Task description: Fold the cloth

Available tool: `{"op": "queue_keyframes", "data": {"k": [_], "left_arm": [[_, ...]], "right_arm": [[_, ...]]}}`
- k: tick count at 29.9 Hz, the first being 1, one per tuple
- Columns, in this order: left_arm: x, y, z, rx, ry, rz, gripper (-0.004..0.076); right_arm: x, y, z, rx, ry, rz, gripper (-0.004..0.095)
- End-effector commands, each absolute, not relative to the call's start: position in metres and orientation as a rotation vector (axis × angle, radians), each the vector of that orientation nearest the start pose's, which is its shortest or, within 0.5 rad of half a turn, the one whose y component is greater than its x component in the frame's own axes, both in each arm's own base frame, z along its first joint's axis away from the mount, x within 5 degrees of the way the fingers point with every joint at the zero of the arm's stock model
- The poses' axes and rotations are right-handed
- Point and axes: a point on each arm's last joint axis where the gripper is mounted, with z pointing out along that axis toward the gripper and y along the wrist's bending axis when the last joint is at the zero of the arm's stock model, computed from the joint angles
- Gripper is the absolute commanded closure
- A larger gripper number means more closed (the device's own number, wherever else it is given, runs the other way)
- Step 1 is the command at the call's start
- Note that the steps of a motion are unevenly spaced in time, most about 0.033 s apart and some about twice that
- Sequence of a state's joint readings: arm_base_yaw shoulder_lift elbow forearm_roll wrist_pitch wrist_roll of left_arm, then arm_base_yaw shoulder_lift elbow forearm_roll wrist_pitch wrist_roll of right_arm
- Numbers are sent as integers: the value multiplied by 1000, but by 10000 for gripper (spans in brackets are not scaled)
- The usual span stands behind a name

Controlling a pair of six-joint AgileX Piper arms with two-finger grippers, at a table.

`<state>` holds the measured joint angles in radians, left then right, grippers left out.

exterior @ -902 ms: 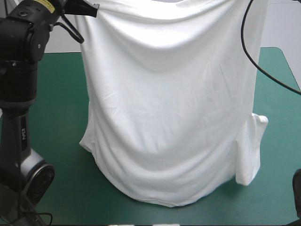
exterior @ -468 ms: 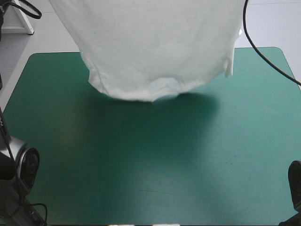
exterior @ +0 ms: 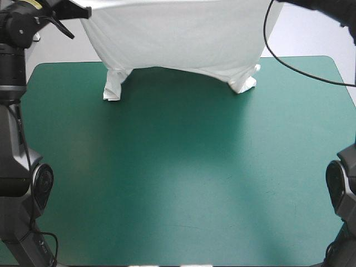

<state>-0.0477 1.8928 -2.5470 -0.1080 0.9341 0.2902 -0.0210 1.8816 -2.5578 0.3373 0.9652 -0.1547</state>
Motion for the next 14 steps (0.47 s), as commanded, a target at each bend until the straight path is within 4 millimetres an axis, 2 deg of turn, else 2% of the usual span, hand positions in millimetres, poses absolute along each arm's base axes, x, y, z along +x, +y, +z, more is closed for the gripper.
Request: {"op": "queue_keyframes", "data": {"k": [1,5,8,11,14], "left_arm": [[398,-25,525,313,1837,48,732],[427,-30,472,331,2058,-27,732],[438,-37,439,357,2214,-151,732],[438,-43,420,387,2323,-243,732],[432,-47,411,429,2382,-318,732]], "right_arm": [[399,11,525,-118,1880,242,927],[437,13,464,-134,2136,300,927],[455,15,427,-132,2268,348,926],[459,19,403,-125,2354,409,927],[447,29,391,-186,2432,419,926]]}}
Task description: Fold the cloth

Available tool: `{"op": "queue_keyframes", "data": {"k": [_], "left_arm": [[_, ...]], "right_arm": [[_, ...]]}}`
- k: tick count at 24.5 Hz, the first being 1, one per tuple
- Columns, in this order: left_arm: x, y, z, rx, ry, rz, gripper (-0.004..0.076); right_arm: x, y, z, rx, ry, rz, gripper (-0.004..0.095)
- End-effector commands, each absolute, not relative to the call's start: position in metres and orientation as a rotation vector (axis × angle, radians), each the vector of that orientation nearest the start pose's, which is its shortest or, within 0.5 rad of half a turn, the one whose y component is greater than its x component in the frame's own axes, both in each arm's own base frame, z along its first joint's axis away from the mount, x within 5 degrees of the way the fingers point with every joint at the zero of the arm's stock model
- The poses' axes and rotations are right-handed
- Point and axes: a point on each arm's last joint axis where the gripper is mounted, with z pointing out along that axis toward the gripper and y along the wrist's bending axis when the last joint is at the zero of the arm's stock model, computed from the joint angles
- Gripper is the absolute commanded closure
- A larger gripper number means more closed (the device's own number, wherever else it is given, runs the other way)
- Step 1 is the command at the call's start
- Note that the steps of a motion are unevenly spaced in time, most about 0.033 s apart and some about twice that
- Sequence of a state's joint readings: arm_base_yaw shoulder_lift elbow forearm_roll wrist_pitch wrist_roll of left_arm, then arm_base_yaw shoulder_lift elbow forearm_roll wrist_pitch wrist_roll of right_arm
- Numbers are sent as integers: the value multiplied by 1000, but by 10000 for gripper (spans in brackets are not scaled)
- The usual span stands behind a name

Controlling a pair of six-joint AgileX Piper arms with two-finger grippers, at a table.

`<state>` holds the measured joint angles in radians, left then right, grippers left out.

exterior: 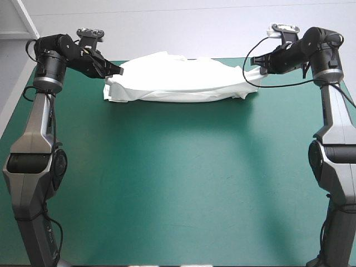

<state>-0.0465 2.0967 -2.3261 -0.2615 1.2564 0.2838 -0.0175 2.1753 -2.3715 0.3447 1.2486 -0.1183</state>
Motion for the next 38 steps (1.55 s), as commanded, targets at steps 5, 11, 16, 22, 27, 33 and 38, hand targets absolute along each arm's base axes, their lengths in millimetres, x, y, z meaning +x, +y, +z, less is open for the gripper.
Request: {"op": "queue_keyframes", "data": {"k": [5,11,16,22,27,33,38], "left_arm": [[410,-47,406,417,2450,-344,732],[350,-42,383,397,2592,-352,732],[274,-39,365,375,2651,-366,732],[144,-25,314,276,2818,-274,732],[89,-16,280,179,2820,-185,732],[85,-19,250,247,2937,-233,666],[85,-19,250,244,2936,-244,379]], "right_arm": [[400,36,379,-260,2552,276,926],[321,29,370,-249,2644,215,927],[260,28,339,-267,2804,253,927],[170,25,289,-266,2924,281,927],[123,21,269,-208,2923,254,927],[120,25,268,-249,2911,322,799],[121,27,270,-272,2891,351,423]]}}
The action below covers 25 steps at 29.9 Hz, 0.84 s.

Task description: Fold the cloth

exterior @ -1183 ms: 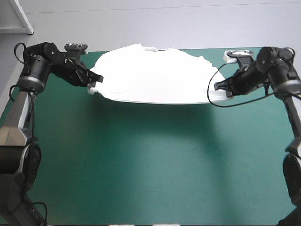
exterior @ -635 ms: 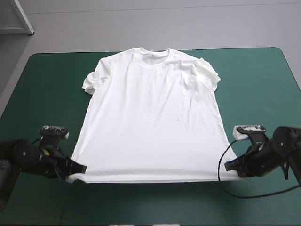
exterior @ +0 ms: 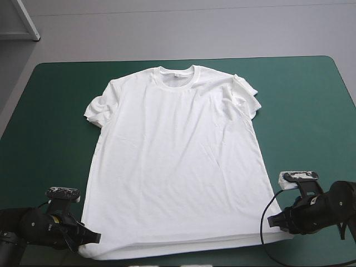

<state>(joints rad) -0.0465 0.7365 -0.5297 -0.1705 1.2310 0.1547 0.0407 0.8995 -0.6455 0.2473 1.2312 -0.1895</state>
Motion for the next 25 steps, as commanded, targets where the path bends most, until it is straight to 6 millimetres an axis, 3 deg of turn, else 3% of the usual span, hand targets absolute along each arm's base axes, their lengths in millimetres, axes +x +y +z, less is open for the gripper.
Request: {"op": "queue_keyframes", "data": {"k": [1,4,11,16,20,25], "left_arm": [[85,-20,250,243,2935,-252,327],[87,-20,252,235,2914,-252,210],[119,-19,279,131,2685,-214,209],[173,-14,302,157,2676,-92,209],[227,-15,306,159,2665,-65,209],[286,-18,293,148,2675,-73,209]], "right_arm": [[122,27,270,-269,2881,348,363],[125,27,270,-261,2852,340,296],[135,27,273,-217,2738,315,296],[142,26,283,-208,2671,301,297],[148,27,297,-210,2624,295,303],[157,27,307,-215,2619,295,302]]}}
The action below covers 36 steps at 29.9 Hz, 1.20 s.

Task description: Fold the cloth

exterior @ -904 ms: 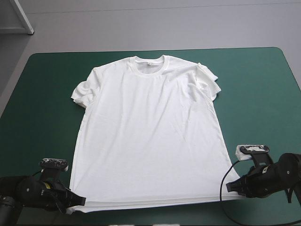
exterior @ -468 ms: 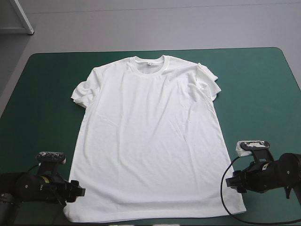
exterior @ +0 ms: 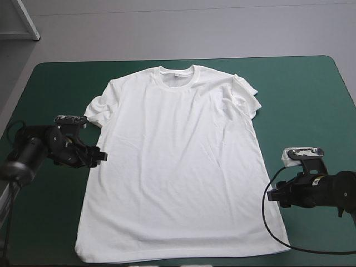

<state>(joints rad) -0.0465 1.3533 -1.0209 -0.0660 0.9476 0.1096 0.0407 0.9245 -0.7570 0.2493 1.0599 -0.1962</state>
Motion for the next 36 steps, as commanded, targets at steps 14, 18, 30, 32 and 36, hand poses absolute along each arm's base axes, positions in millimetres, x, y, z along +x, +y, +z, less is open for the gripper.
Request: {"op": "queue_keyframes", "data": {"k": [14,18,30,32,36], "left_arm": [[368,-20,241,76,2601,-72,209],[372,-22,229,54,2629,-99,233],[371,-22,228,72,2647,-96,729],[371,-22,228,72,2646,-96,732],[371,-22,228,64,2646,-105,732]], "right_arm": [[193,28,310,-202,2633,288,306],[213,28,316,-198,2600,278,306],[310,31,320,-204,2542,253,306],[327,32,314,-218,2551,261,306],[355,36,302,-217,2563,301,306]]}}
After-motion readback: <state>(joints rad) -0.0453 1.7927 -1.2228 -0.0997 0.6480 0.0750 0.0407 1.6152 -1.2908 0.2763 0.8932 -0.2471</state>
